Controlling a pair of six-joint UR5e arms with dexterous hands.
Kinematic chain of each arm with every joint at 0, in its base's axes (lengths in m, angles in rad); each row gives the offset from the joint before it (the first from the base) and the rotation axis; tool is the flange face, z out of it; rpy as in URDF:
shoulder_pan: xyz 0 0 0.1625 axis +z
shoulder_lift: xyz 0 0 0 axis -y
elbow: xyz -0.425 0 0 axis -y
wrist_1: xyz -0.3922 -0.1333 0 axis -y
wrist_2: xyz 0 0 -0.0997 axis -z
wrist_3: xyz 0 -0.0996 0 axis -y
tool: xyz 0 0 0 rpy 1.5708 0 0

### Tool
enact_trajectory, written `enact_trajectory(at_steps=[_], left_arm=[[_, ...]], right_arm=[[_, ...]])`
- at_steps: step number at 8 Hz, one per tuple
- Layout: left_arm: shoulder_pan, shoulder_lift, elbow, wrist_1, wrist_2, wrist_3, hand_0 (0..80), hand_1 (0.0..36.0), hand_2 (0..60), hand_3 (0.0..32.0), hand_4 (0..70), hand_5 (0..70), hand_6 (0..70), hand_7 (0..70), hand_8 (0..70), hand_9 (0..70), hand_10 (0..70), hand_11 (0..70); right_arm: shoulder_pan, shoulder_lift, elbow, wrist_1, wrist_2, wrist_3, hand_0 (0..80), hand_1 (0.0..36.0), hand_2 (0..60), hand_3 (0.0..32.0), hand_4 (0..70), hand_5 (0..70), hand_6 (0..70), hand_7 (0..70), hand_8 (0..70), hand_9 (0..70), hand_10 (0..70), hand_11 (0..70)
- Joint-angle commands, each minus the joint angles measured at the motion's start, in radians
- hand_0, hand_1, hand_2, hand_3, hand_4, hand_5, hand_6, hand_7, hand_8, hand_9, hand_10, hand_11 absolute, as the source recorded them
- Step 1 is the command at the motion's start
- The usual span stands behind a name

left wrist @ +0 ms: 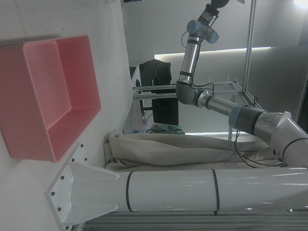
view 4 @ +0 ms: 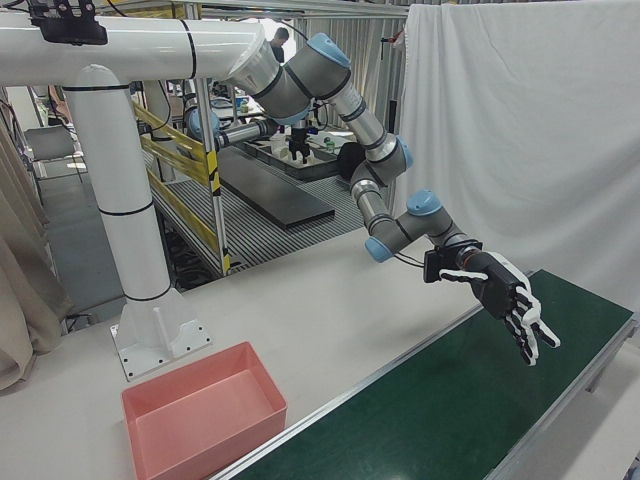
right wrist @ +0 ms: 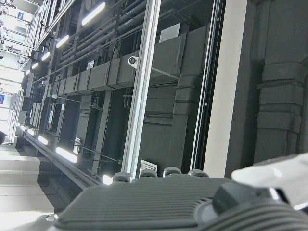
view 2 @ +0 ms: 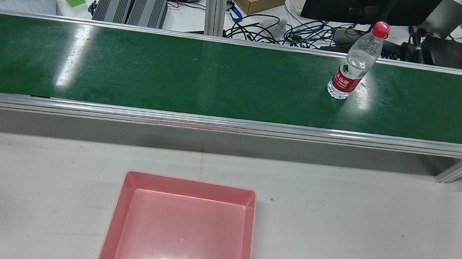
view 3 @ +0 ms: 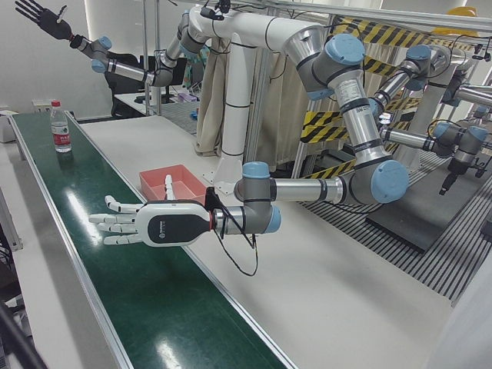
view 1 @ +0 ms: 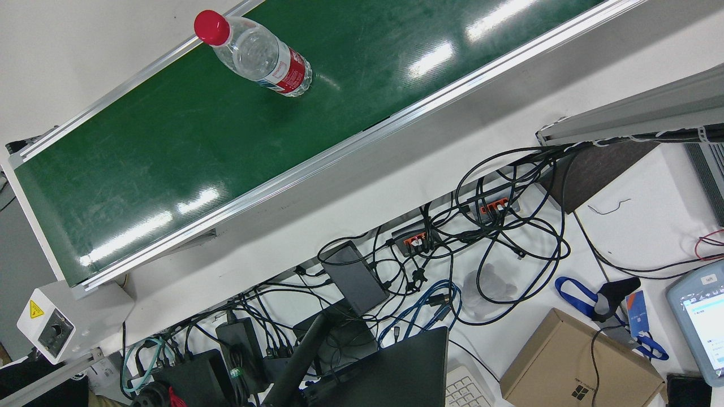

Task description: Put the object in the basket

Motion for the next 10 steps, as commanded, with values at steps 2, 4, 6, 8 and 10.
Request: enact_trajectory(at_steps=[2,4,6,8,10], left_arm=[[0.001,0.000,0.000,0.000,0.000,0.000,52.0,9.1,0.0,9.4,6.9,35.1,6.3,5.0,13.9,13.3,7.2,11.5],[0.000,0.000,0.000,0.000,0.000,0.000,52.0,9.2,0.0,8.8,7.2,35.4,6.4,4.8,14.0,13.3,7.2,11.6],[-0.001,0.000,0.000,0.000,0.000,0.000,52.0,9.1,0.0,8.8,7.2,35.1,6.4,5.0,14.1,13.4,7.4,11.9],[0.001,0.000,0.000,0.000,0.000,0.000,52.0,9.4,0.0,8.6,7.3,35.3,6.4,4.9,14.2,13.4,7.4,11.9],[0.001,-0.002,0.000,0.000,0.000,0.000,52.0,9.2,0.0,10.0,4.0,34.6,5.0,4.3,11.8,12.2,6.2,10.3]], right_arm=[[0.000,-0.001,0.000,0.000,0.000,0.000,0.0,0.0,0.0,0.0,0.0,0.0,0.0,0.0,0.0,0.0,0.0,0.0],[0.000,0.000,0.000,0.000,0.000,0.000,0.0,0.0,0.0,0.0,0.0,0.0,0.0,0.0,0.0,0.0,0.0,0.0],[0.000,-0.001,0.000,0.000,0.000,0.000,0.0,0.0,0.0,0.0,0.0,0.0,0.0,0.0,0.0,0.0,0.0,0.0],[0.000,-0.001,0.000,0.000,0.000,0.000,0.0,0.0,0.0,0.0,0.0,0.0,0.0,0.0,0.0,0.0,0.0,0.0],[0.000,0.000,0.000,0.000,0.000,0.000,0.0,0.0,0.0,0.0,0.0,0.0,0.0,0.0,0.0,0.0,0.0,0.0]])
